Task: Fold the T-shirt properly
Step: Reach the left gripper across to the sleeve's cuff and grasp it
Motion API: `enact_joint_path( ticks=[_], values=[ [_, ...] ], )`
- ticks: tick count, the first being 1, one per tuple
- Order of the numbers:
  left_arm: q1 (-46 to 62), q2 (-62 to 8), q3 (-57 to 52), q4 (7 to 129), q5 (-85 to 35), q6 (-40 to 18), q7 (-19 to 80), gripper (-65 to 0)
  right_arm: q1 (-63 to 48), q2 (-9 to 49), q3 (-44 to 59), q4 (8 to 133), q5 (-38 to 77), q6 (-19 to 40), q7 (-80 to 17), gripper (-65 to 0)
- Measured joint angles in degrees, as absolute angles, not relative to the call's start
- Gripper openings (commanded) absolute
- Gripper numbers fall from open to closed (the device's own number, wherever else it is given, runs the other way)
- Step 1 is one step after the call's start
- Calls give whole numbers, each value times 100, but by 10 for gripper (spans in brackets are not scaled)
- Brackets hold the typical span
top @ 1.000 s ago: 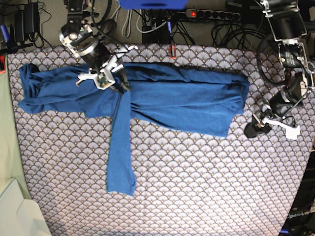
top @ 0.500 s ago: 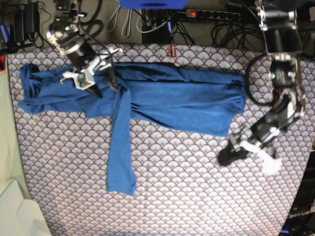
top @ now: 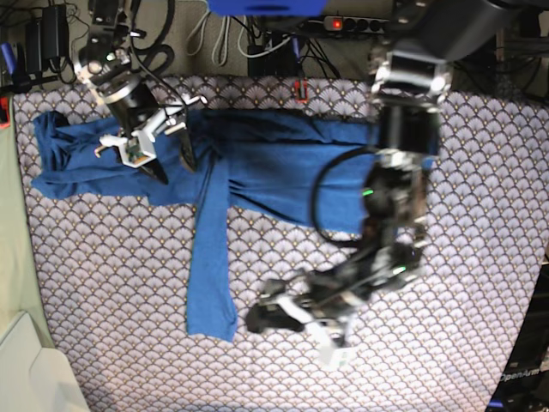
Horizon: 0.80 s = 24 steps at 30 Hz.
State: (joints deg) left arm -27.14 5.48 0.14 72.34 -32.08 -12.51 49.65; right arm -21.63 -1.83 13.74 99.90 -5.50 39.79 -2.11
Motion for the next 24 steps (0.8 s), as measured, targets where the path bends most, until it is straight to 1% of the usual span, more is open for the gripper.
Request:
enact_joint_path(
  ticks=[2, 5, 7, 11, 15, 16, 19, 24],
  values=[
    [-2989, 867, 32, 6751, -2709, -1227, 4978, -188, -2165, -176, 1374, 9988, -554, 3981, -233, -332],
    [-3481, 919, 458, 6139, -2257, -1326, 4807, -188, -2165, -193, 1369, 9988, -550, 3983, -217, -332],
    [-3721, 843, 985, 5596, -2222, -1194, 3994, -188, -2211, -191, 1374, 9988, -552, 3981, -228, -332],
    [-3778, 799, 2274, 4676, -2816, -1229, 2495, -189, -2193, -207, 1363, 9988, -552, 3986, -228, -332],
    [-3927, 893, 3336, 3730, -3306, -1251, 1682, -190, -2193, -217, 1345, 9988, -554, 3983, -233, -334],
    [-3979, 891, 3507, 3583, -3452, -1249, 1577, -190, -2196, -196, 1350, 9988, -552, 3983, -228, -334],
    [-4023, 834, 3822, 3232, -4154, -1221, 779, -190, -2191, -200, 1356, 9988, -552, 3983, -228, -335],
    [-4021, 840, 4073, 2707, -4501, -1210, 246, -189, -2191, -235, 1343, 9988, -550, 3983, -228, -335]
  ],
)
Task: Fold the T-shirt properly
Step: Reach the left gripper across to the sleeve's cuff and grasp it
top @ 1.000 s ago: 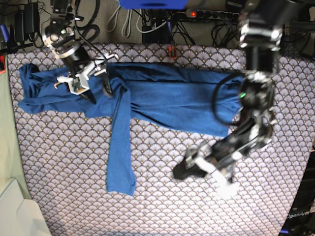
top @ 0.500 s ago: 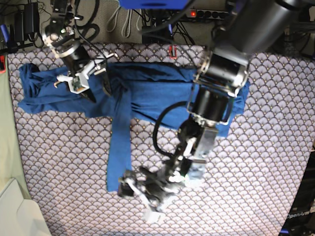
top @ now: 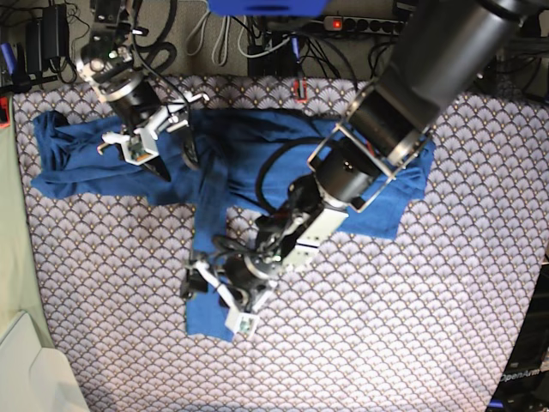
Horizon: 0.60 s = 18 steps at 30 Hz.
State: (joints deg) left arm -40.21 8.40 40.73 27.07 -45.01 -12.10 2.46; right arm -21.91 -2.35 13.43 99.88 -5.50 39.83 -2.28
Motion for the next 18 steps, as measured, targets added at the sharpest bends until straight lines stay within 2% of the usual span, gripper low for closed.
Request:
enact_joint_path(
  ticks=[12, 18],
  values=[
    [-3951, 836, 4270, 2598, -4554, -1219, -8, -192, -2163, -204, 1041, 9990, -550, 3983, -226, -336],
    [-3946, 810, 3546, 2600, -5179, -1203, -1, -192, -1767, -207, 1074, 10149, -539, 3986, -379, -332]
  ],
)
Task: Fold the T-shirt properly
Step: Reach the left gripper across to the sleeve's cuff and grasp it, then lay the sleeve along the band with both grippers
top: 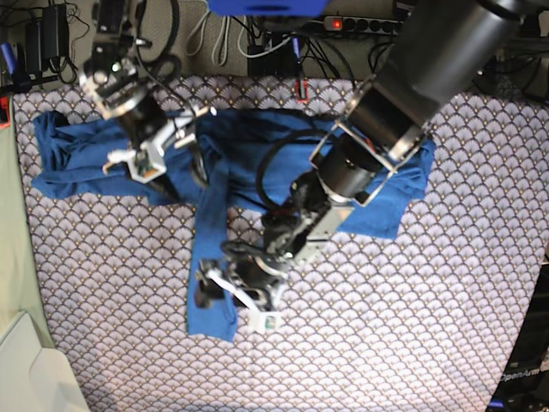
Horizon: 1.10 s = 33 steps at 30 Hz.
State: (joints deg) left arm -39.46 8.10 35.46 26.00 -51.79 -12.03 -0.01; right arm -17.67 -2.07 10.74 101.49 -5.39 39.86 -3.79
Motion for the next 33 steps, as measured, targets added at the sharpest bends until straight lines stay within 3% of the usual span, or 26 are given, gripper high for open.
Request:
enact_joint_path(
  ticks=[3, 11, 16, 25, 33],
  values=[
    [-3940, 460, 3505, 2902, -5457, -1240, 381, -192, -1350, -209, 1197, 10210, -556, 4038, -1144, -332],
    [-3330, -1343, 3498, 4921, -6077, -1205, 760, -192, 327, -189, 1247, 9585, -519, 4014, -2606, -331],
    [-2923, -2034, 3518, 5520, -6202, -582, 851, -192, 1031, -178, 1273, 8532, -543, 4010, -3006, -332],
    [-2508, -2508, 3511, 6309, -6226, -578, 812, -192, 1909, -167, 1280, 6632, -561, 4005, -3009, -336],
    [-2392, -2565, 3457, 6484, -6222, -569, 843, -192, 2329, 108, 1625, 5511, -510, 3992, -2436, -335]
  ],
)
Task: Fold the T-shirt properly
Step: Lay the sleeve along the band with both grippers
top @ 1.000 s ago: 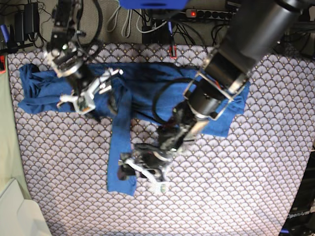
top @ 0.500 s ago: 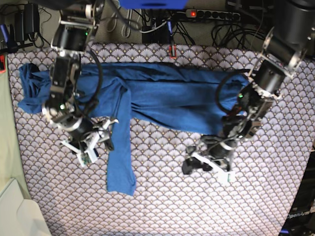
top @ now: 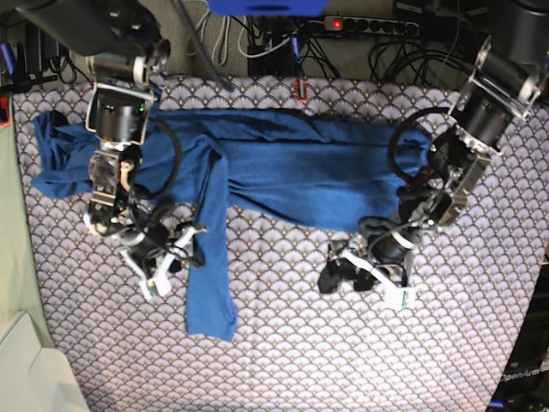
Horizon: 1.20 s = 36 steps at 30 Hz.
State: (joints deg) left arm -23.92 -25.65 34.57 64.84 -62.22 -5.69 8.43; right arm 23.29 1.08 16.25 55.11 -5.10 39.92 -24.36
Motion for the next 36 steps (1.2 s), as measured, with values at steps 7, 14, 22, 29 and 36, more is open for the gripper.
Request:
enact_joint_path(
  ticks=[7, 14, 22, 29, 36],
  values=[
    [-2198, -2569, 3041, 6482, -6222, -537, 834, -192, 2410, 191, 1678, 5057, -508, 3983, -2322, -335],
    [-2154, -2567, 3022, 6488, -6222, -561, 816, -192, 2408, 78, 1660, 5057, -526, 3981, -2272, -337],
    [-2075, -2571, 3009, 6488, -6222, -554, 814, -192, 2410, -97, 1647, 5057, -528, 3981, -2263, -540],
    [-1988, -2574, 3009, 6488, -6217, -556, 821, -192, 2475, -272, 1643, 5054, -550, 3981, -2285, -650],
    [-1986, -2576, 3009, 6488, -6219, -554, 814, -192, 2427, -281, 1417, 5129, -558, 3966, -2296, -650]
  ],
)
